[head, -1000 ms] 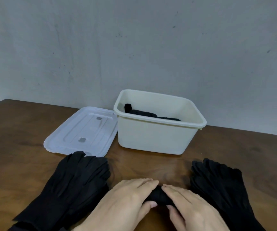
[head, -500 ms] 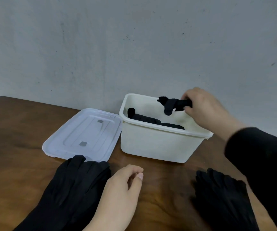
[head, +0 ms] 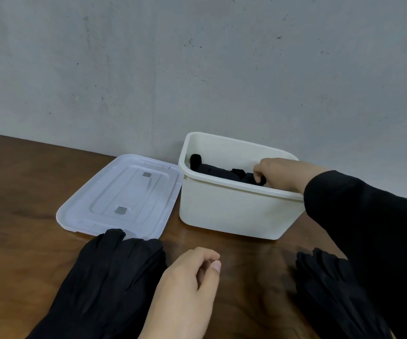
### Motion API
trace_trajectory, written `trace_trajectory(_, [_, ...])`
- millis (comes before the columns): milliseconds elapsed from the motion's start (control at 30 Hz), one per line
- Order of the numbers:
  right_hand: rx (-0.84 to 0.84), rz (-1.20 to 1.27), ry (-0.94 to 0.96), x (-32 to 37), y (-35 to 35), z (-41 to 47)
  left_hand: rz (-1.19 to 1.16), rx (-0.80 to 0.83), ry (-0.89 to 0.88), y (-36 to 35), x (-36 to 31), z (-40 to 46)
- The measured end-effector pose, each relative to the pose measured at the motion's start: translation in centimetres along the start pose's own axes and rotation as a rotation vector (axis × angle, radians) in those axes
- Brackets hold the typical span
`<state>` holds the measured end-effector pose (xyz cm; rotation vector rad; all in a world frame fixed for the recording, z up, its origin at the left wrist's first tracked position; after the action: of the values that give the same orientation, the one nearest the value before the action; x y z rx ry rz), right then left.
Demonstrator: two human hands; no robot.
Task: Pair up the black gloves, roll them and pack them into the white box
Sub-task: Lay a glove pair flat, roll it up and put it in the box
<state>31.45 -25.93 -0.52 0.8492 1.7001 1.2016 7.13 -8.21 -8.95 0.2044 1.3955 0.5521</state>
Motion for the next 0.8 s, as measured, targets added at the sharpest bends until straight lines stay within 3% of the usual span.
trace_trajectory(100, [-0.070, 0.119, -0.077, -0.7, 1.8, -1.1, 0.001, -0.001, -0.008, 0.0, -0.1, -0.1])
trace_trajectory(300, [-0.818, 0.611, -0.090, 2.6, 9.2, -11.3, -0.037, -0.002, -0.010, 0.0, 0.0, 0.0])
trace_trajectory(367, [-0.923, 0.841, -0.014, 6.4, 8.2, -16.2, -0.059, 0.001, -0.029, 0.0, -0.1, -0.1])
trace_trajectory(467, [-0.783, 1.109, -0.004, 12.7, 1.0, -20.3, -0.149, 0.000, -0.089, 0.2, -1.0, -0.4])
trace_trajectory(567, [-0.585, 1.193, -0.024, 16.7, -5.5, -21.9, -0.193, 0.105, -0.108, -0.7, -1.7, -1.1])
trace_trajectory(667, [-0.460, 1.206, 0.005, 17.0, -7.2, -22.6, -0.042, 0.190, -0.117, -1.5, -1.7, -1.6])
trace_trajectory(800, [-0.507, 0.973, 0.039, 14.7, -6.1, -24.9, 0.053, 0.204, -0.118, -1.4, -1.4, -1.7])
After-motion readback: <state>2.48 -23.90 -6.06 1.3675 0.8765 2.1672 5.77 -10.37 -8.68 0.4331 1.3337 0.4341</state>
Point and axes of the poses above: each hand's wrist, its own z-axis towards the middle knuckle, its own y-axis out of the back of the hand, x = y × z, the point moved 7 cm from there along z, towards the middle knuckle, and after that the axes turned 3 degrees about -x, right-handed, at the moved point
